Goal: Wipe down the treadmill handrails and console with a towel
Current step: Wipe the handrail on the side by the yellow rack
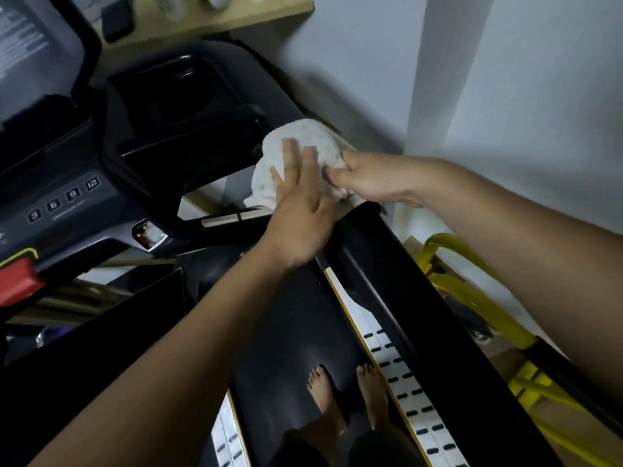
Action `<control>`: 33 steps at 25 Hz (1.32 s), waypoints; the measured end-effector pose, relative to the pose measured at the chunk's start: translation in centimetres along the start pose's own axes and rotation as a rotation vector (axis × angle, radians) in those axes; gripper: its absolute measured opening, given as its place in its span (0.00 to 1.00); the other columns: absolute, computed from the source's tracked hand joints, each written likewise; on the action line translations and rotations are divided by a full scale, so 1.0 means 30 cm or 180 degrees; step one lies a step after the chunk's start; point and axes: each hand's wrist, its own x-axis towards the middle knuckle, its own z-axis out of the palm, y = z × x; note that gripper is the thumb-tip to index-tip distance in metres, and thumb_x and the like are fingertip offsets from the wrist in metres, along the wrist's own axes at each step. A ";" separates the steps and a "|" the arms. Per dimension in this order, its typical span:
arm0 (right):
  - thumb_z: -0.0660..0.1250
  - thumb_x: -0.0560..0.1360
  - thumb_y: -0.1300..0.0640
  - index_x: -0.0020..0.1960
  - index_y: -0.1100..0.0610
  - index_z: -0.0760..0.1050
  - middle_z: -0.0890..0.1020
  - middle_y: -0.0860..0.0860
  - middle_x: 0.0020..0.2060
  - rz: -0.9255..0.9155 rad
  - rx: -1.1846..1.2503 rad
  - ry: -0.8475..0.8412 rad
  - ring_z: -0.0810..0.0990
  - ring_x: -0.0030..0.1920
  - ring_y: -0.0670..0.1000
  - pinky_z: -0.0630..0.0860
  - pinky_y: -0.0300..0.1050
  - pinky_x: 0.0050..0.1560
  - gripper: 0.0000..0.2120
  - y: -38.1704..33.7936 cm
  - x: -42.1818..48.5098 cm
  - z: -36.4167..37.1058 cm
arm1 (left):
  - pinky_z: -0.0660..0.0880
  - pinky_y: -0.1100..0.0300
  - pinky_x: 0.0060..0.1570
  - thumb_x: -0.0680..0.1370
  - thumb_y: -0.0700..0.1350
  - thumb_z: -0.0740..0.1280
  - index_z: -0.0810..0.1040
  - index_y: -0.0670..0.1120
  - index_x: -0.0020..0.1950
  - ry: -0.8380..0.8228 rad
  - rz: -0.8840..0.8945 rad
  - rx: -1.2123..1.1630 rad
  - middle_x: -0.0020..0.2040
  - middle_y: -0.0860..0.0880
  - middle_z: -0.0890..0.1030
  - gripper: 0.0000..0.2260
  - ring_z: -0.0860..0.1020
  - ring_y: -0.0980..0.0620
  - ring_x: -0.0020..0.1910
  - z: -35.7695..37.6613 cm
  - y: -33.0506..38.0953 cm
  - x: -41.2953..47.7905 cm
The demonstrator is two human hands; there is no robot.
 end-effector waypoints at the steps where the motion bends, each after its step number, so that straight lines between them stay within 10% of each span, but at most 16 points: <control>1: 0.53 0.83 0.46 0.74 0.58 0.64 0.72 0.54 0.70 0.0058 -0.0024 -0.0038 0.71 0.68 0.53 0.66 0.52 0.70 0.24 0.010 0.001 0.000 | 0.43 0.43 0.77 0.79 0.49 0.53 0.45 0.44 0.81 0.0030 -0.0057 -0.0212 0.79 0.45 0.32 0.32 0.30 0.45 0.76 0.013 0.000 0.005; 14: 0.46 0.83 0.44 0.79 0.56 0.44 0.67 0.59 0.73 0.0385 -0.0869 0.0427 0.70 0.69 0.58 0.65 0.53 0.70 0.29 -0.004 -0.104 0.106 | 0.52 0.49 0.77 0.78 0.39 0.61 0.50 0.45 0.81 0.0499 0.0068 -0.0582 0.81 0.46 0.39 0.33 0.43 0.42 0.80 0.088 0.049 -0.184; 19: 0.46 0.84 0.45 0.79 0.58 0.48 0.63 0.55 0.75 0.0522 -0.0604 0.0628 0.64 0.73 0.53 0.59 0.40 0.68 0.27 -0.123 -0.123 0.114 | 0.39 0.52 0.76 0.83 0.40 0.53 0.45 0.39 0.80 0.0632 0.0175 0.0163 0.80 0.40 0.40 0.28 0.40 0.40 0.79 0.046 0.074 -0.161; 25: 0.49 0.83 0.44 0.78 0.51 0.55 0.66 0.49 0.73 0.0747 -0.0053 0.0454 0.66 0.71 0.52 0.61 0.45 0.70 0.25 0.001 -0.303 0.120 | 0.68 0.43 0.68 0.77 0.46 0.63 0.54 0.42 0.77 0.0456 -0.0016 -0.0122 0.77 0.40 0.60 0.32 0.65 0.36 0.72 0.066 0.067 -0.162; 29: 0.49 0.83 0.44 0.77 0.54 0.58 0.63 0.53 0.76 0.0621 0.0098 0.0632 0.62 0.74 0.54 0.61 0.47 0.72 0.25 0.006 -0.185 0.088 | 0.48 0.55 0.77 0.77 0.49 0.66 0.40 0.36 0.78 0.0372 -0.0701 -0.0347 0.79 0.36 0.39 0.43 0.48 0.41 0.79 0.002 0.093 -0.056; 33: 0.54 0.81 0.43 0.73 0.55 0.67 0.70 0.55 0.71 0.0284 0.0708 0.0484 0.71 0.69 0.56 0.68 0.53 0.70 0.25 0.007 -0.033 0.053 | 0.65 0.64 0.62 0.79 0.52 0.65 0.48 0.36 0.78 0.0879 -0.1294 -0.0527 0.75 0.42 0.64 0.38 0.68 0.49 0.69 -0.007 0.111 0.003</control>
